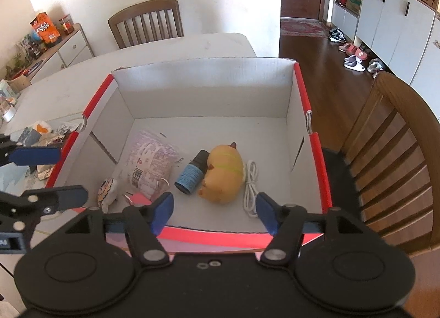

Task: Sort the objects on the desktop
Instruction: 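Withdraw both tools from the shoebox back toward the pile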

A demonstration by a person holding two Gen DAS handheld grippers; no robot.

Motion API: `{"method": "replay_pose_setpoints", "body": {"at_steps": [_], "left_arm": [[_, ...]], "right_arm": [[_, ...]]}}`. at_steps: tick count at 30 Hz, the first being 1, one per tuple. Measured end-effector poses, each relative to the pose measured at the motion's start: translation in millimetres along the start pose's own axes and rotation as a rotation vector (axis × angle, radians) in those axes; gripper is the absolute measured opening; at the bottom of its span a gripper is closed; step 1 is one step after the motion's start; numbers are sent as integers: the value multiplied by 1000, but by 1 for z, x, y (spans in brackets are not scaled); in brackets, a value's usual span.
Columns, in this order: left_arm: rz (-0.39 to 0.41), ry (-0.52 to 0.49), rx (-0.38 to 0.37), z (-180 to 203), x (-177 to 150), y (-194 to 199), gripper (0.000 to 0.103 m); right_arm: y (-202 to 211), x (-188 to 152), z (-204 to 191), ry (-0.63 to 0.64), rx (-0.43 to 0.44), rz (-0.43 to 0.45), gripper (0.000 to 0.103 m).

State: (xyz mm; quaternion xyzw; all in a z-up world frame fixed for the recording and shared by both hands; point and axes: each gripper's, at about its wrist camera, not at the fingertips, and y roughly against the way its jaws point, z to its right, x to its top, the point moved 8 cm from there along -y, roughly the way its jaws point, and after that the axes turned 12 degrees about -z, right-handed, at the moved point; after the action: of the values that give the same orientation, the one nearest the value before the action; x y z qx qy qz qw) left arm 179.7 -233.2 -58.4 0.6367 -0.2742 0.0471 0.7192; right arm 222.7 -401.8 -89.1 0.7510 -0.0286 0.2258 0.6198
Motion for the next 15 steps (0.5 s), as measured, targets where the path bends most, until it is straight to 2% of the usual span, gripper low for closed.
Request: {"method": "replay_pose_setpoints", "body": {"at_steps": [7, 9, 13, 15], "left_arm": [[2, 30, -5, -9, -12, 10, 73], [6, 40, -3, -11, -14, 10, 81], [8, 46, 1, -15, -22, 13, 83], [12, 43, 3, -16, -27, 14, 87]], "right_arm": [[4, -2, -7, 7, 8, 13, 75], [6, -3, -10, 8, 15, 20, 77], [9, -6, -19, 14, 26, 36, 80], [10, -6, -22, 12, 29, 39, 81]]}}
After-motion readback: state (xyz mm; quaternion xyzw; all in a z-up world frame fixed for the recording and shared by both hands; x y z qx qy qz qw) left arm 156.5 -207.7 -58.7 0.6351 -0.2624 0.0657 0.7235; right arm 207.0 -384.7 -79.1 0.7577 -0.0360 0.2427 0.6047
